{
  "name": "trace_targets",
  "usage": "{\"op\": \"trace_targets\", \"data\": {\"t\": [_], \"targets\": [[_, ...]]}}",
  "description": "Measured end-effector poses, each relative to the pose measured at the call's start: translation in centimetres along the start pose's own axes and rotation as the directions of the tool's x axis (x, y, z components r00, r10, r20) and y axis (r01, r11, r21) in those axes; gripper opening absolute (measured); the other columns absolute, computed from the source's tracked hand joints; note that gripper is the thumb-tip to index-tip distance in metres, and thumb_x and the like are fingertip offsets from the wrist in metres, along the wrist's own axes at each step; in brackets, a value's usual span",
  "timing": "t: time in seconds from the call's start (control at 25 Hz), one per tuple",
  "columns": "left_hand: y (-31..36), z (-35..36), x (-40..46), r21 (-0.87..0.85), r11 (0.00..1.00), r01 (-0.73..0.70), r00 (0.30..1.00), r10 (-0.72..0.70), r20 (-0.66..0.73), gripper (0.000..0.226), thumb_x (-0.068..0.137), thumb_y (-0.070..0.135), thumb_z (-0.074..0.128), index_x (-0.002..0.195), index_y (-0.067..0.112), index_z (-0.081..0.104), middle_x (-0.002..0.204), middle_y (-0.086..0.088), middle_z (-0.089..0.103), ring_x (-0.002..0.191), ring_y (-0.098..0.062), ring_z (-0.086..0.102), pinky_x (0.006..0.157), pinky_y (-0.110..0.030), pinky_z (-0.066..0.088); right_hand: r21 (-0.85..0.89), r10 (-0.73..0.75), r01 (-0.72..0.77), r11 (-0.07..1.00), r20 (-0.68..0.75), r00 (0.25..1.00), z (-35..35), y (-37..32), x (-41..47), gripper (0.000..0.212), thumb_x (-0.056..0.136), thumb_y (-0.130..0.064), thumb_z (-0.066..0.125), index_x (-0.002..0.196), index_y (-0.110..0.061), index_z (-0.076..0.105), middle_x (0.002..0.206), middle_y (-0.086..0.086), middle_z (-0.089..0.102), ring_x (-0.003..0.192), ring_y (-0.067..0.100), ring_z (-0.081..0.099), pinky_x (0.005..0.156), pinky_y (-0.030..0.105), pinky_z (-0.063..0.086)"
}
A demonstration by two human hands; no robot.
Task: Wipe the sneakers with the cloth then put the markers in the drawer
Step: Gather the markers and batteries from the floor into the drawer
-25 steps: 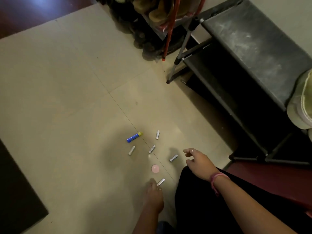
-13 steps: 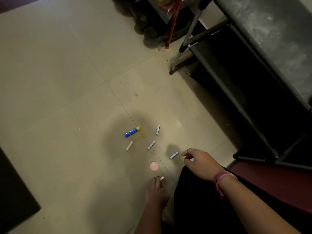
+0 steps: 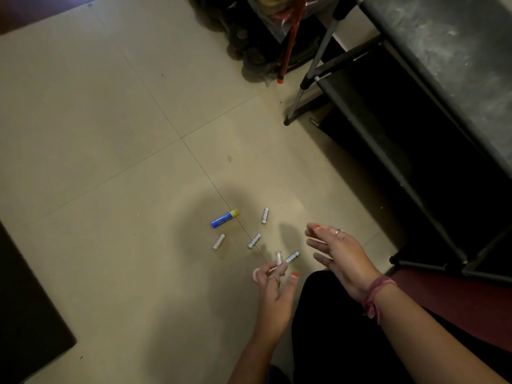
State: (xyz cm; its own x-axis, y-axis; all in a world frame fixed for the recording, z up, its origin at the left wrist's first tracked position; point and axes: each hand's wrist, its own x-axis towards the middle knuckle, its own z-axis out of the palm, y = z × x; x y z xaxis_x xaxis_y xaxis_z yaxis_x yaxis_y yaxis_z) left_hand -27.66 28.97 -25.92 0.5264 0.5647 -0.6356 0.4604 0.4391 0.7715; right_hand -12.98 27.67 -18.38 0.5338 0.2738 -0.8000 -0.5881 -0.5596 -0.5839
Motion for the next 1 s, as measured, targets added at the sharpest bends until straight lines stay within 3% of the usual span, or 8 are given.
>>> {"op": "trace_targets", "data": {"t": [0.2, 0.28, 0.36, 0.44, 0.52, 0.68, 0.8, 1.0], "targets": [[8.0, 0.0, -3.2, 0.014, 0.951, -0.31, 0.91, 0.293, 0.293, 0.053, 0.083, 0.062, 0.054, 0.127, 0.032, 0.054, 0.134, 0.024, 0.038, 0.129, 0.008, 0.037, 0.105, -0.009, 0.031, 0.367, 0.121, -0.18, 0.913, 0.179, 0.976, -0.1, -0.7, -0.5, 0.038, 0.092, -0.045, 0.051, 0.102, -0.013, 0.067, 0.095, 0.006, 0.07, 0.09, 0.02, 0.065, 0.089, 0.036, 0.049], [8.8, -0.4, -2.4, 0.125, 0.911, -0.394, 0.868, 0.323, 0.378, 0.045, 0.089, 0.05, 0.056, 0.127, 0.026, 0.055, 0.135, 0.019, 0.045, 0.127, 0.009, 0.04, 0.103, -0.009, 0.032, 0.452, 0.16, -0.223, 0.864, 0.173, 0.972, -0.2, -0.9, -0.5, 0.027, 0.092, -0.038, 0.053, 0.092, -0.013, 0.064, 0.074, 0.003, 0.065, 0.072, 0.017, 0.065, 0.074, 0.031, 0.053], [8.4, -1.6, -0.4, 0.045, 0.932, -0.359, 0.914, 0.341, 0.219, 0.026, 0.09, 0.033, 0.059, 0.113, 0.02, 0.065, 0.114, 0.012, 0.065, 0.107, 0.004, 0.058, 0.092, -0.015, 0.045, 0.522, 0.223, -0.254, 0.814, 0.124, 0.967, -0.5, -0.9, -0.3, 0.02, 0.094, -0.031, 0.051, 0.084, -0.016, 0.059, 0.059, -0.002, 0.054, 0.052, 0.011, 0.058, 0.052, 0.023, 0.053], [6.0, -3.8, 3.2, 0.163, 0.955, -0.25, 0.961, 0.265, -0.083, 0.015, 0.091, 0.023, 0.06, 0.105, 0.019, 0.065, 0.103, 0.006, 0.066, 0.095, -0.003, 0.061, 0.082, -0.023, 0.048, 0.523, 0.266, -0.253, 0.814, 0.051, 0.963, -0.9, -0.9, 0.0, 0.019, 0.094, -0.03, 0.05, 0.082, -0.019, 0.058, 0.053, -0.006, 0.05, 0.043, 0.006, 0.054, 0.047, 0.018, 0.051], [2.7, -6.5, 6.9, 0.531, 0.843, -0.082, 0.954, 0.22, -0.203, 0.026, 0.092, 0.019, 0.056, 0.117, 0.014, 0.061, 0.121, -0.005, 0.055, 0.113, -0.017, 0.053, 0.093, -0.029, 0.042, 0.529, 0.256, -0.224, 0.819, 0.013, 0.967, -1.2, -1.1, 0.2, 0.018, 0.094, -0.03, 0.051, 0.081, -0.02, 0.059, 0.053, -0.006, 0.049, 0.042, 0.005, 0.053, 0.046, 0.017, 0.05], [-3.8, -10.1, 11.4, 0.878, 0.462, 0.122, 0.992, -0.092, -0.089, 0.047, 0.096, 0.032, 0.047, 0.138, 0.01, 0.044, 0.158, -0.011, 0.014, 0.147, -0.026, 0.01, 0.114, -0.048, 0.018, 0.531, 0.202, -0.19, 0.825, 0.036, 0.979, -1.2, -2.0, 0.2, 0.019, 0.094, -0.029, 0.052, 0.081, -0.019, 0.06, 0.055, -0.006, 0.048, 0.043, 0.006, 0.051, 0.046, 0.017, 0.049], [-5.5, -10.8, 12.4, 0.915, 0.399, 0.066, 0.979, -0.204, 0.019, 0.051, 0.097, 0.039, 0.044, 0.138, 0.01, 0.044, 0.161, -0.007, -0.004, 0.148, -0.025, -0.003, 0.114, -0.057, 0.009, 0.518, 0.197, -0.201, 0.832, 0.063, 0.978, -1.0, -2.2, 0.1, 0.019, 0.094, -0.03, 0.052, 0.081, -0.019, 0.061, 0.056, -0.006, 0.049, 0.044, 0.006, 0.051, 0.045, 0.017, 0.048], [-5.9, -11.2, 13.4, 0.935, 0.352, 0.047, 0.971, -0.237, 0.041, 0.053, 0.097, 0.042, 0.04, 0.142, 0.013, 0.041, 0.161, -0.006, -0.003, 0.147, -0.024, 0.007, 0.114, -0.053, 0.014, 0.488, 0.207, -0.219, 0.845, 0.08, 0.975, -0.6, -2.1, 0.4, 0.019, 0.093, -0.03, 0.052, 0.081, -0.019, 0.062, 0.054, -0.006, 0.05, 0.043, 0.007, 0.051, 0.045, 0.017, 0.048]]}}
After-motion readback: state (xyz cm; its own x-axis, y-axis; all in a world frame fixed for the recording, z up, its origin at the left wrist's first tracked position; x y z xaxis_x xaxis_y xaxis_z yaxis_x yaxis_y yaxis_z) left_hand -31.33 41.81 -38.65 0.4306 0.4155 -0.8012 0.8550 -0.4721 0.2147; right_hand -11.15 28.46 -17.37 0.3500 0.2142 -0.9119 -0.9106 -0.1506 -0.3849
